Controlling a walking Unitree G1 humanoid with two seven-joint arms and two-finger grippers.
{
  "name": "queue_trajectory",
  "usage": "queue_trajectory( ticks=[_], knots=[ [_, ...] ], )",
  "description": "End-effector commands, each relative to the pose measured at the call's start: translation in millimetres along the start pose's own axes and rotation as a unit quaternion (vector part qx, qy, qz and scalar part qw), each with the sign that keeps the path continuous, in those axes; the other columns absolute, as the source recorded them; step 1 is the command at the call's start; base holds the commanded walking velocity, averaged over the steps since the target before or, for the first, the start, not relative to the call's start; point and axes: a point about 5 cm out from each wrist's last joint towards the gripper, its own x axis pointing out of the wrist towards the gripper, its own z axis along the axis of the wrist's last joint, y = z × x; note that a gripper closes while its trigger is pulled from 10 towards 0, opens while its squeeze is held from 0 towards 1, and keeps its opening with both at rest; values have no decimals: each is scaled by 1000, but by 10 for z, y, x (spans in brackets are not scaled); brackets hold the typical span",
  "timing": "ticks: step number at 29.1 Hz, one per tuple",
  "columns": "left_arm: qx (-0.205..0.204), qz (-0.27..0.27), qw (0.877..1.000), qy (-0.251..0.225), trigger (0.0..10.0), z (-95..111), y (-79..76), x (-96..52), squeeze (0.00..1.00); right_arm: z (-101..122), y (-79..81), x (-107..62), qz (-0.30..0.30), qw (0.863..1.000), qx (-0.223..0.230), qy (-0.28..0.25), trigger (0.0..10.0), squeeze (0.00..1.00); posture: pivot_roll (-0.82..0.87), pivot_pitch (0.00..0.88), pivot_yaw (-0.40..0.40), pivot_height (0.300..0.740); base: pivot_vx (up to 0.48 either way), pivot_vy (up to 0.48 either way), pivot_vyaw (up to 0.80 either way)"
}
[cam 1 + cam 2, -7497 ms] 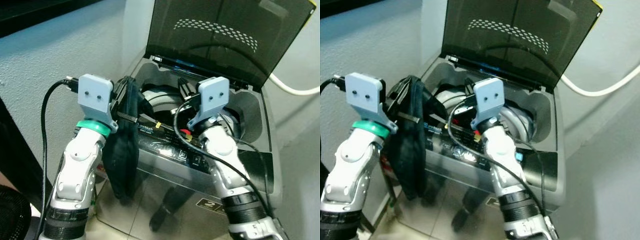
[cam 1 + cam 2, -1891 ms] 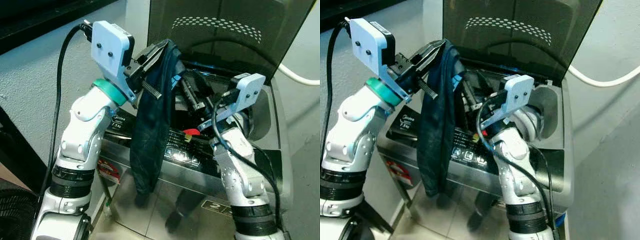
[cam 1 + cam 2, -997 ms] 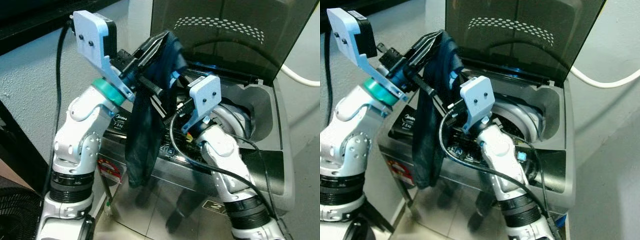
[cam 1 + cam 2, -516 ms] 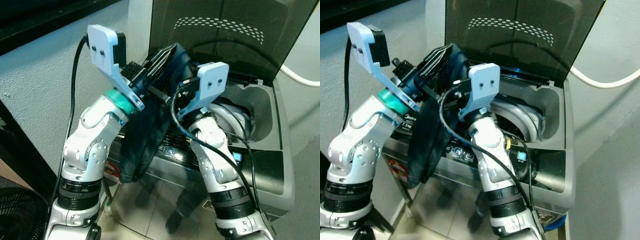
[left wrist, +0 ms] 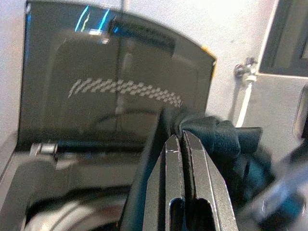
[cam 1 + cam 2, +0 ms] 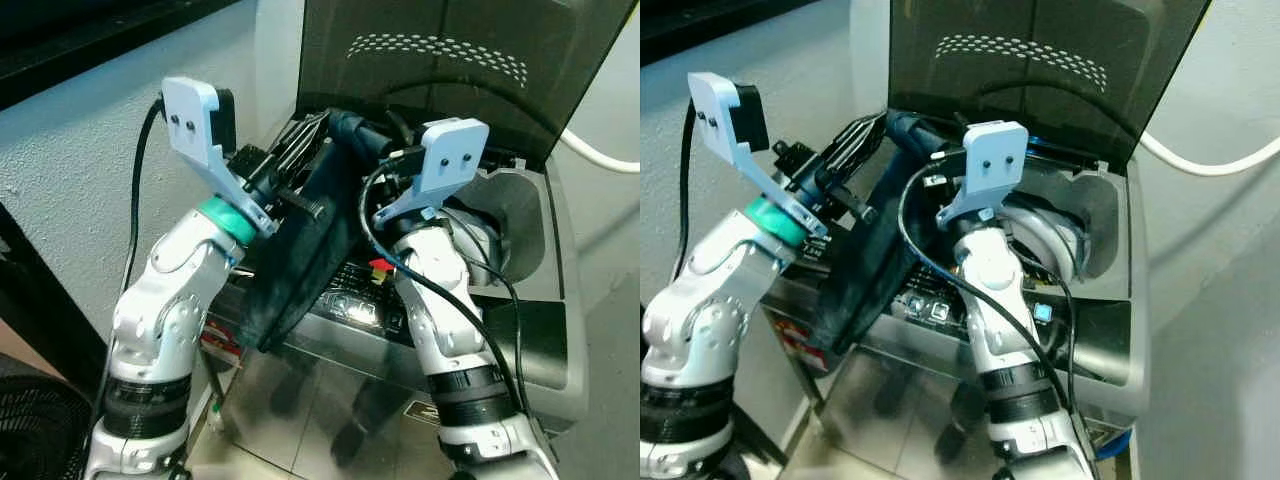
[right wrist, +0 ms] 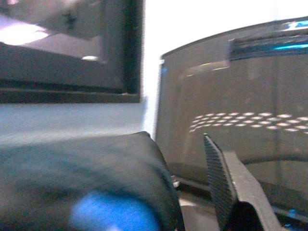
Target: Clothes washing
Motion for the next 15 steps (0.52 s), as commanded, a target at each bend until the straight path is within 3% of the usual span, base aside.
queue_trajectory(
  ticks=[1, 3, 6, 9, 10, 13, 15],
  knots=[
    [-6, 13, 1000, 2, 10000, 20, 33, -98, 0, 30, -196, 22, -55, 998, -6, -10, 0, 0, 200, 11, -14, 740, 0, 0, 0],
    [-10, 16, 1000, 6, 10000, 7, 35, -125, 0, 33, -225, 30, -62, 998, -9, -10, 0, 0, 200, 11, -14, 740, 0, 0, 0],
    [0, 37, 998, 42, 10000, -144, 27, -353, 0, -2, -394, 68, -99, 994, -34, 4, 0, 0, 199, 10, -15, 740, 0, 0, 0],
    [10, 43, 998, 53, 10000, -188, 22, -414, 0, -14, -434, 73, -108, 993, -40, 8, 0, 0, 199, 10, -15, 740, 0, 0, 0],
    [32, 52, 996, 62, 10000, -235, 15, -495, 0, -38, -483, 78, -120, 991, -50, 17, 0, 0, 200, 13, -19, 740, 0, 0, 0],
    [172, 69, 980, 78, 10000, -308, -50, -708, 0, -188, -642, 87, -157, 983, -68, 66, 0, 0, 213, 15, -38, 740, 0, 0, 0],
    [186, 75, 977, 75, 10000, -300, -57, -732, 0, -207, -655, 94, -159, 983, -67, 70, 0, 0, 217, 15, -43, 740, 0, 0, 0]
  ],
)
